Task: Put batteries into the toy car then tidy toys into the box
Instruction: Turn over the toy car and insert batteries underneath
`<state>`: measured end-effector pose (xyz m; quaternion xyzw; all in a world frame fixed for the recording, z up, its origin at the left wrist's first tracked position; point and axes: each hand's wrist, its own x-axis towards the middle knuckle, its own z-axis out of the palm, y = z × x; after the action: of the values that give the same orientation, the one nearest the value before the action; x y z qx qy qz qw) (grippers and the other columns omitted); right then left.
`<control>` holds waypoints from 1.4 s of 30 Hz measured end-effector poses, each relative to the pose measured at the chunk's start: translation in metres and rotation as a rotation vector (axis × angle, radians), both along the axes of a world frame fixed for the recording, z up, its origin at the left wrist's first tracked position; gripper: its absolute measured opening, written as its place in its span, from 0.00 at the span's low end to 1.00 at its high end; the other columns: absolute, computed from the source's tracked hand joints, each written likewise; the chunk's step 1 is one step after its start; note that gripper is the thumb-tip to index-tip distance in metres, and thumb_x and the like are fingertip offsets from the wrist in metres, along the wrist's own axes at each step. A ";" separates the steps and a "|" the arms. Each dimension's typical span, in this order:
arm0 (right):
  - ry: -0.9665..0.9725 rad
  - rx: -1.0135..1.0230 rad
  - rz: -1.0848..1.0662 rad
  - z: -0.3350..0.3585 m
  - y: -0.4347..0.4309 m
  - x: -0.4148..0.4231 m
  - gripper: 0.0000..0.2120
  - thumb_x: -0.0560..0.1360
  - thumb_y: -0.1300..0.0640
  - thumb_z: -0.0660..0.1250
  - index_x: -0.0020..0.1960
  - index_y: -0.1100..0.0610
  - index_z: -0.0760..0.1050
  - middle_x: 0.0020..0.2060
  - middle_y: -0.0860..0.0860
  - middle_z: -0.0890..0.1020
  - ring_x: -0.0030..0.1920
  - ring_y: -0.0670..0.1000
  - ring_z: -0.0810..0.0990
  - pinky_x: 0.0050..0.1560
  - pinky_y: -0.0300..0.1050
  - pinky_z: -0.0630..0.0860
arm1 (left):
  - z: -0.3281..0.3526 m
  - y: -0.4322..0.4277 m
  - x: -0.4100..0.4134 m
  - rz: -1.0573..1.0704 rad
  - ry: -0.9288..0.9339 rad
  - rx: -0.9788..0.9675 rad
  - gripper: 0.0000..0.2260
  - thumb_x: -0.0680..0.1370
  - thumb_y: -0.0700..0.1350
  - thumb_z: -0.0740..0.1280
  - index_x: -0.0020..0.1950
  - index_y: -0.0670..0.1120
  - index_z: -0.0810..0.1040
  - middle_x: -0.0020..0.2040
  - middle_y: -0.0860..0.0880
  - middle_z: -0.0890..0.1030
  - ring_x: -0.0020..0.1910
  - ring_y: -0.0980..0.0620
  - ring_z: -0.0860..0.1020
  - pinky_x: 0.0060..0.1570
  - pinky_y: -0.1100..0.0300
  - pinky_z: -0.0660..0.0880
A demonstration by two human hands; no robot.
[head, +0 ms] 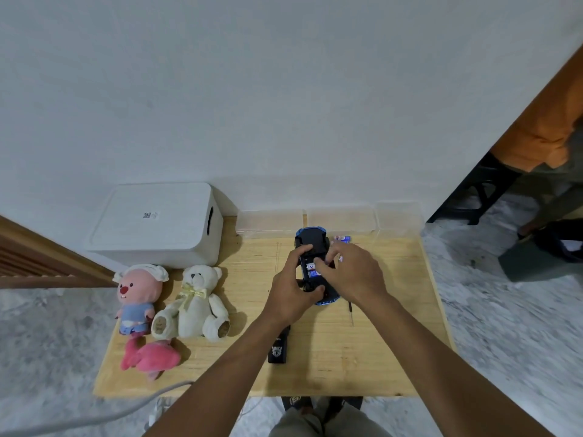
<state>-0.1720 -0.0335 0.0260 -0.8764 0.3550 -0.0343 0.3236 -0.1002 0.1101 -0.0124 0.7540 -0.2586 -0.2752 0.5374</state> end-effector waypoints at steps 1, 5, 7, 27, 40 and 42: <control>0.029 -0.078 0.006 -0.003 0.002 -0.002 0.11 0.72 0.37 0.69 0.44 0.44 0.76 0.46 0.41 0.74 0.45 0.47 0.78 0.41 0.44 0.71 | 0.000 0.000 0.000 -0.002 0.000 0.001 0.38 0.71 0.37 0.75 0.73 0.65 0.67 0.64 0.65 0.78 0.48 0.52 0.85 0.50 0.57 0.84; 0.010 -0.165 -0.018 -0.007 0.012 -0.004 0.14 0.72 0.35 0.70 0.48 0.44 0.77 0.48 0.41 0.78 0.43 0.49 0.77 0.39 0.43 0.68 | -0.001 0.003 -0.004 -0.009 -0.003 0.010 0.38 0.71 0.38 0.76 0.73 0.65 0.67 0.62 0.68 0.78 0.44 0.52 0.86 0.48 0.59 0.84; 0.029 -0.185 -0.038 -0.007 0.016 -0.003 0.16 0.71 0.34 0.69 0.48 0.44 0.77 0.42 0.43 0.81 0.41 0.51 0.79 0.38 0.44 0.68 | -0.001 0.004 -0.005 -0.008 -0.012 0.017 0.38 0.71 0.38 0.76 0.73 0.65 0.66 0.61 0.69 0.78 0.43 0.54 0.86 0.46 0.59 0.84; 0.050 -0.136 -0.107 -0.002 0.029 0.011 0.14 0.65 0.39 0.67 0.46 0.45 0.74 0.41 0.43 0.78 0.40 0.50 0.78 0.37 0.43 0.70 | -0.003 0.000 -0.006 -0.011 -0.081 0.011 0.41 0.68 0.40 0.80 0.74 0.64 0.66 0.53 0.61 0.84 0.43 0.57 0.85 0.43 0.62 0.82; 0.074 -0.119 0.181 -0.003 0.017 0.003 0.11 0.72 0.40 0.67 0.52 0.39 0.80 0.49 0.45 0.71 0.42 0.52 0.78 0.35 0.42 0.69 | 0.001 0.010 -0.005 0.002 -0.008 0.056 0.37 0.71 0.37 0.76 0.73 0.63 0.68 0.56 0.61 0.83 0.42 0.50 0.85 0.47 0.48 0.84; 0.067 -0.140 0.306 -0.003 0.012 0.001 0.10 0.75 0.42 0.67 0.56 0.39 0.80 0.50 0.45 0.71 0.44 0.51 0.79 0.40 0.45 0.73 | 0.001 0.011 -0.005 -0.010 -0.006 0.065 0.37 0.71 0.38 0.76 0.73 0.62 0.68 0.56 0.63 0.82 0.44 0.50 0.85 0.48 0.50 0.84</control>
<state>-0.1714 -0.0218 0.0228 -0.9413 0.2247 0.0201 0.2512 -0.1053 0.1214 -0.0114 0.7708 -0.2549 -0.2838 0.5103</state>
